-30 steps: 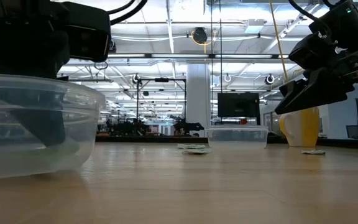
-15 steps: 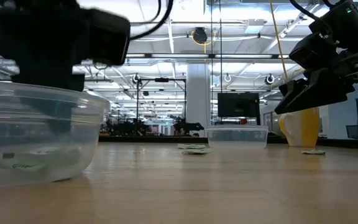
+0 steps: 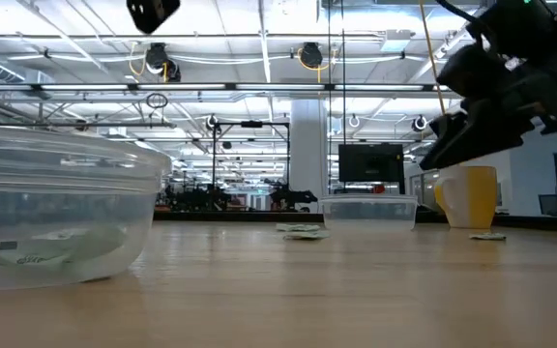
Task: Pick and place Stevia / Truvia into bins
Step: Put the stevia packet into the transparent container
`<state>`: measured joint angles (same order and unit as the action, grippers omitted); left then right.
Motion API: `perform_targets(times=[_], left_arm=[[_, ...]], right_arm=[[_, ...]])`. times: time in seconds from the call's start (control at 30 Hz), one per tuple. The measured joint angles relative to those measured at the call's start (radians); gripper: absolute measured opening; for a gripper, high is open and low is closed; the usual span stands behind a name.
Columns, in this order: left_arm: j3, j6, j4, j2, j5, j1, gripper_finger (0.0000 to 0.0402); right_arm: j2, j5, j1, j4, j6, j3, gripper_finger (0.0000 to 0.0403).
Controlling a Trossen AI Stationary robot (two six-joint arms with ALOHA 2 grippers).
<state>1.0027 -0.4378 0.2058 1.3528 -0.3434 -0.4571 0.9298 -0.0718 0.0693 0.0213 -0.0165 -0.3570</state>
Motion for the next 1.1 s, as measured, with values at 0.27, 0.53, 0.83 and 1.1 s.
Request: perform_targets(times=[0.27,0.53,0.83,1.1], left_arm=[[0.000,0.181,0.000,-0.078,-0.358,0.075,0.0088],[-0.001,0.296,0.027,-0.086,-0.361,0.275,0.0088],[-0.003,0.165,0.075,-0.033,-0.122,0.369,0.0088],[-0.003,0.176,0.074,-0.022,-0.073,0.363,0.0088]], right_arm=[[0.000,-0.090,0.011,-0.072,-0.013,-0.095,0.0144],[0.005,-0.086,-0.107,-0.088,-0.038,-0.099,0.0144],[0.006,0.178,-0.103,-0.125,0.000,-0.063,0.0144],[0.005,0.462,0.053,-0.093,0.029,-0.003,0.0144]])
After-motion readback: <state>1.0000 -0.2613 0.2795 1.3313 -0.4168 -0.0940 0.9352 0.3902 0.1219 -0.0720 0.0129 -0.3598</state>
